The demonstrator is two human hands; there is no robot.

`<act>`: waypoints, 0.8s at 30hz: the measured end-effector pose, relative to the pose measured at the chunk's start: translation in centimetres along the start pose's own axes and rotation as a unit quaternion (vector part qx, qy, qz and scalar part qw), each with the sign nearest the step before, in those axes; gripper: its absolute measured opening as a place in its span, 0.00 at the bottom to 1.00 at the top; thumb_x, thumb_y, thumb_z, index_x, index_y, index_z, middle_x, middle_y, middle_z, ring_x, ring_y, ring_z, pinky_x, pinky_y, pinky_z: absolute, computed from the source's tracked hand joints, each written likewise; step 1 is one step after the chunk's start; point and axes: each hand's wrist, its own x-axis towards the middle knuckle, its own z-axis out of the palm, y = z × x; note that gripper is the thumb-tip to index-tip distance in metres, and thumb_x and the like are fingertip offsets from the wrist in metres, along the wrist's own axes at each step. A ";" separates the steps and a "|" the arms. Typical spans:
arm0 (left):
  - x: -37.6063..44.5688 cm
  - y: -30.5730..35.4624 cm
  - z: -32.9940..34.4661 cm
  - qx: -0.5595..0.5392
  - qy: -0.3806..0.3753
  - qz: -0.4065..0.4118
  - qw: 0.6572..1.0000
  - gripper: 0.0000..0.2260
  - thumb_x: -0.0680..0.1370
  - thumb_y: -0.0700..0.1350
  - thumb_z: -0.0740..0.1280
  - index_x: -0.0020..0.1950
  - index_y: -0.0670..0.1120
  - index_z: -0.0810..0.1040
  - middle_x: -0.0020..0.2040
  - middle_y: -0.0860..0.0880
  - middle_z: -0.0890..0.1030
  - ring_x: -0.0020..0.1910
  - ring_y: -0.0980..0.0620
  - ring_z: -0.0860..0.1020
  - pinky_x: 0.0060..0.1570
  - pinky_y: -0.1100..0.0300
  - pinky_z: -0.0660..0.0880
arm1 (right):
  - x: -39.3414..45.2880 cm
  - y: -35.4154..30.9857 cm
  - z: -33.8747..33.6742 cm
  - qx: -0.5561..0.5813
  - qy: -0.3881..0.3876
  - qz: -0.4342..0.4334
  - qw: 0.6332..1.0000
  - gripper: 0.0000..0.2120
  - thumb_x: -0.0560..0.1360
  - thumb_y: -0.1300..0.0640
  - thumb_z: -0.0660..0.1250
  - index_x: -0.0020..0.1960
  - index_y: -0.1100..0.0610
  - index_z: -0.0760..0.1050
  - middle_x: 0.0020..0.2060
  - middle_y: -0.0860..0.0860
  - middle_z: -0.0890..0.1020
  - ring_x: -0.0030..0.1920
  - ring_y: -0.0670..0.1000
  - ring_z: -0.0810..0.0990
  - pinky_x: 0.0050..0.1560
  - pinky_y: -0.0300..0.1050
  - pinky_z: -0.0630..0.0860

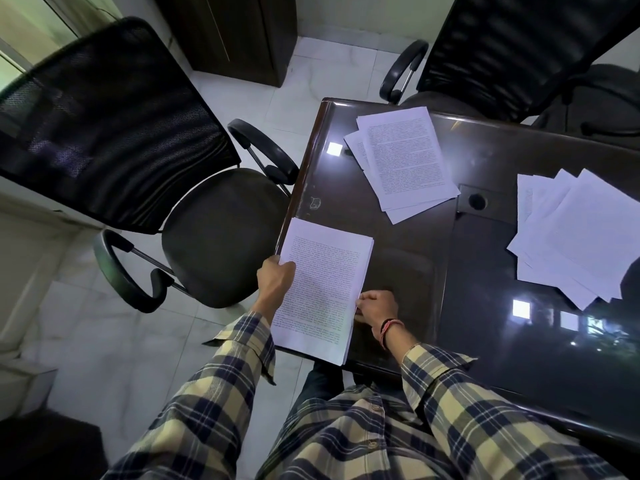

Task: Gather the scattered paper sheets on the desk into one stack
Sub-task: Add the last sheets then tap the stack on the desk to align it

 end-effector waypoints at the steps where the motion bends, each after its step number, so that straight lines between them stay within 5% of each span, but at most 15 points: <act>1: 0.1 -0.1 0.0 0.003 0.003 0.007 1.000 0.09 0.81 0.44 0.66 0.60 0.44 0.79 0.51 0.46 0.82 0.40 0.51 0.80 0.32 0.62 0.72 | 0.2 0.1 -0.2 0.007 -0.017 0.000 1.000 0.12 0.76 0.72 0.67 0.37 0.63 0.82 0.40 0.57 0.85 0.38 0.53 0.84 0.39 0.48 0.85; 4: 0.0 -0.4 0.1 0.018 0.004 0.027 0.999 0.13 0.81 0.45 0.67 0.65 0.46 0.76 0.59 0.45 0.81 0.48 0.48 0.82 0.39 0.58 0.78 | 0.5 0.3 -1.1 0.022 -0.071 0.002 0.997 0.13 0.77 0.74 0.65 0.37 0.63 0.80 0.39 0.58 0.84 0.39 0.54 0.84 0.42 0.52 0.85; 6: -0.3 -0.8 0.5 0.101 0.011 0.072 0.992 0.19 0.80 0.46 0.68 0.71 0.47 0.72 0.68 0.44 0.77 0.61 0.43 0.79 0.56 0.48 0.81 | 0.5 0.4 -1.5 0.023 -0.094 -0.006 0.995 0.11 0.76 0.74 0.65 0.38 0.64 0.80 0.39 0.59 0.83 0.39 0.54 0.83 0.42 0.51 0.84; 9: -1.4 -1.9 2.0 0.303 0.010 0.185 0.935 0.37 0.81 0.52 0.69 0.84 0.48 0.53 0.84 0.42 0.48 0.83 0.38 0.46 0.78 0.37 0.51 | 0.6 0.5 -1.6 0.028 -0.104 -0.011 0.994 0.10 0.76 0.72 0.67 0.39 0.63 0.81 0.37 0.58 0.84 0.37 0.53 0.84 0.41 0.49 0.84; 11: -2.1 -2.7 3.7 0.357 -0.048 0.236 0.903 0.43 0.80 0.59 0.68 0.85 0.52 0.45 0.84 0.44 0.36 0.82 0.40 0.35 0.78 0.34 0.43 | 0.8 0.6 -1.5 0.037 -0.108 -0.008 0.993 0.08 0.77 0.70 0.68 0.41 0.63 0.82 0.37 0.57 0.85 0.36 0.53 0.84 0.41 0.49 0.84; 16: -3.3 -4.2 7.1 0.441 -0.123 0.212 0.864 0.54 0.71 0.76 0.65 0.84 0.55 0.38 0.81 0.44 0.27 0.78 0.36 0.27 0.71 0.24 0.36 | 1.0 0.6 -1.8 0.021 -0.094 -0.020 0.995 0.05 0.75 0.70 0.70 0.42 0.67 0.83 0.33 0.59 0.84 0.31 0.53 0.81 0.31 0.42 0.79; 24: -3.6 -3.8 7.6 0.450 -0.130 0.194 0.862 0.56 0.70 0.78 0.62 0.83 0.54 0.34 0.79 0.44 0.25 0.77 0.35 0.26 0.70 0.21 0.36 | 1.4 0.3 -2.9 -0.043 -0.080 -0.051 0.995 0.03 0.71 0.68 0.75 0.41 0.61 0.85 0.34 0.53 0.84 0.32 0.48 0.78 0.32 0.41 0.75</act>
